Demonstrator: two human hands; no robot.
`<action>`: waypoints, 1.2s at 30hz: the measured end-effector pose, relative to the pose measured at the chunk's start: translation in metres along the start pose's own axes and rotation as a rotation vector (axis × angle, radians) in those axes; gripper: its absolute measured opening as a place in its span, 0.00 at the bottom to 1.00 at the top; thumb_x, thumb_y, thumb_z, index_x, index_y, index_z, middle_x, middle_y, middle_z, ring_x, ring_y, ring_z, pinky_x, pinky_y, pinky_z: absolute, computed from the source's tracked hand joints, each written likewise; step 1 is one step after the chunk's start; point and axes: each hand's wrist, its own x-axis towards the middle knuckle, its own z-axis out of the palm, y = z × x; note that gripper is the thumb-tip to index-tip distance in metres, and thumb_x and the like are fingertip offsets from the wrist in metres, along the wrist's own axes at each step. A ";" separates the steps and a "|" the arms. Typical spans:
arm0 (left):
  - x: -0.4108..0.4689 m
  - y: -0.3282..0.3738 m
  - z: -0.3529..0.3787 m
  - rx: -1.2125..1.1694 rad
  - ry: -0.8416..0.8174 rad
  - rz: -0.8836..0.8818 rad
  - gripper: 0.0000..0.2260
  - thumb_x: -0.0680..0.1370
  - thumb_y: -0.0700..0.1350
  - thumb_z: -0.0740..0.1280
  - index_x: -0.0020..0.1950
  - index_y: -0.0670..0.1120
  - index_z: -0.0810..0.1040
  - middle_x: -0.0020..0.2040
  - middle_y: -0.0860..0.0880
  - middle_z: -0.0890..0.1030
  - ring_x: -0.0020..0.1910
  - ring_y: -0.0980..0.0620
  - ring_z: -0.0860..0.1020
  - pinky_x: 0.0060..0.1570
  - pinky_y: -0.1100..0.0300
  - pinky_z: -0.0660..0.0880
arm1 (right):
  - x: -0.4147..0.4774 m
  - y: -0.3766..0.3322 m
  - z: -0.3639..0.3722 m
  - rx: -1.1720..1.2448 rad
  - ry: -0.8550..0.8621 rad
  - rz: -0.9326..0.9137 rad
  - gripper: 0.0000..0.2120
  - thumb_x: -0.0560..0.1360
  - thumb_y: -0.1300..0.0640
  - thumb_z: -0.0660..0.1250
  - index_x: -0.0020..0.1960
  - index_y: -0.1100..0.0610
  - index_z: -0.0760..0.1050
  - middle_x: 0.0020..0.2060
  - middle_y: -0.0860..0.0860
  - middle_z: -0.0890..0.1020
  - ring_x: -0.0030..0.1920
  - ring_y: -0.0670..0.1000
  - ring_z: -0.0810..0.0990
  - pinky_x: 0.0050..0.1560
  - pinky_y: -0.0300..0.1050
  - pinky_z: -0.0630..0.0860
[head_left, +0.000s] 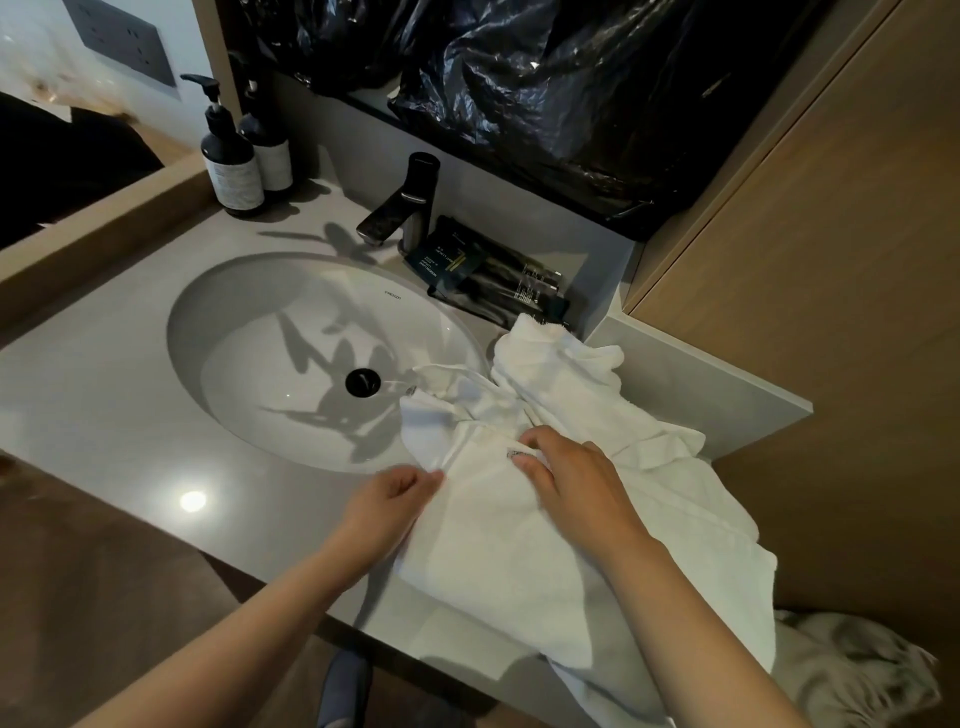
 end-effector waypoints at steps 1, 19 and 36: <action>0.007 0.005 0.000 -0.056 0.059 -0.014 0.20 0.79 0.55 0.64 0.39 0.38 0.74 0.33 0.46 0.77 0.34 0.50 0.74 0.41 0.54 0.72 | -0.002 -0.003 -0.002 0.031 0.008 -0.018 0.10 0.82 0.47 0.59 0.55 0.51 0.74 0.45 0.47 0.83 0.44 0.50 0.76 0.49 0.43 0.67; 0.055 0.064 -0.011 -0.376 -0.194 -0.061 0.10 0.81 0.46 0.62 0.59 0.46 0.79 0.51 0.45 0.81 0.49 0.47 0.78 0.59 0.50 0.75 | 0.002 -0.009 0.005 0.208 0.284 0.005 0.08 0.82 0.56 0.60 0.57 0.53 0.77 0.53 0.45 0.81 0.50 0.27 0.65 0.57 0.45 0.69; 0.049 0.029 0.005 0.001 -0.079 0.096 0.11 0.81 0.51 0.60 0.63 0.54 0.66 0.48 0.46 0.80 0.49 0.47 0.78 0.54 0.54 0.73 | 0.042 0.001 0.021 -0.002 0.051 0.134 0.12 0.84 0.52 0.53 0.52 0.56 0.73 0.47 0.52 0.81 0.47 0.56 0.78 0.45 0.47 0.67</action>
